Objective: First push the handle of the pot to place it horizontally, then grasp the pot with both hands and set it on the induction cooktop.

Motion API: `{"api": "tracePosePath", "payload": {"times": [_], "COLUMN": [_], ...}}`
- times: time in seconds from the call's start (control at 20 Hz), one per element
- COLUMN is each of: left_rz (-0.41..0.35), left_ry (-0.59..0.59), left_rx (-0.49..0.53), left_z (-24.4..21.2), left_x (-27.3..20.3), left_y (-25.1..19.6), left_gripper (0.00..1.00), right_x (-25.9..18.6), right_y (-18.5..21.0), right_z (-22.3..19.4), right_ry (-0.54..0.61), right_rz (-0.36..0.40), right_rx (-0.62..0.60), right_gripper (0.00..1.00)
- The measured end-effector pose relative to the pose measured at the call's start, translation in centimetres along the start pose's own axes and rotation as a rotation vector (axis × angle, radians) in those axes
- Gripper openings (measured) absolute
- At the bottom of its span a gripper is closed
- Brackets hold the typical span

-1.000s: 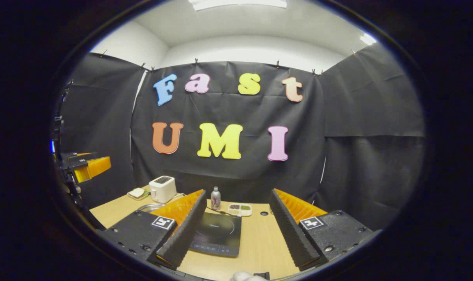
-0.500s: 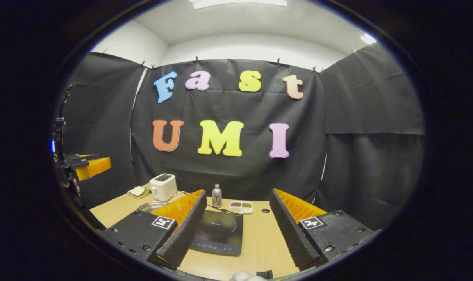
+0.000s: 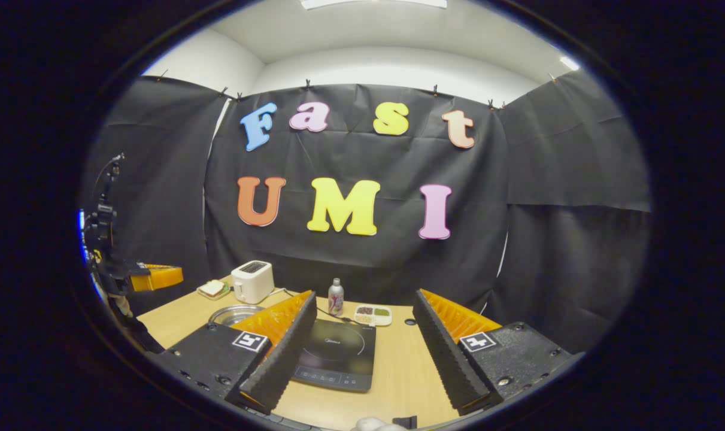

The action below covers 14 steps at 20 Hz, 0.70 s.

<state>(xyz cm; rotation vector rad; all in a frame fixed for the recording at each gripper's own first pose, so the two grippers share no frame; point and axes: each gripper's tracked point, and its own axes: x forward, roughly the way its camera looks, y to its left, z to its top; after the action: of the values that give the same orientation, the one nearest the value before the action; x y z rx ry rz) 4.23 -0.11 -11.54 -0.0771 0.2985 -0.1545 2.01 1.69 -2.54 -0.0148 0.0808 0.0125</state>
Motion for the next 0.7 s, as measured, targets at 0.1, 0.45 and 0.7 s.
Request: {"api": "tracePosePath", "payload": {"times": [0.1, 0.45, 0.7], "left_rz": [-0.011, 0.053, 0.101], "left_ry": [0.105, 0.467, 0.600], "left_rx": [-0.047, -0.017, 0.015], "left_z": [-4.4, -20.0, -24.8], "left_x": [0.8, 4.6, 5.8], "left_y": [0.3, 4.0, 6.9], "left_gripper": [0.00, 0.00, 0.00], "right_x": [0.1, -0.9, -0.8], "right_y": [-0.1, -1.3, -2.7], "right_z": [-0.9, -3.7, -5.9], "right_ry": [0.035, 0.120, 0.171], "right_rz": [-0.002, -0.036, -0.075], "right_rx": [-0.009, -0.003, -0.027], "right_gripper": [1.00, 1.00, 1.00]}}
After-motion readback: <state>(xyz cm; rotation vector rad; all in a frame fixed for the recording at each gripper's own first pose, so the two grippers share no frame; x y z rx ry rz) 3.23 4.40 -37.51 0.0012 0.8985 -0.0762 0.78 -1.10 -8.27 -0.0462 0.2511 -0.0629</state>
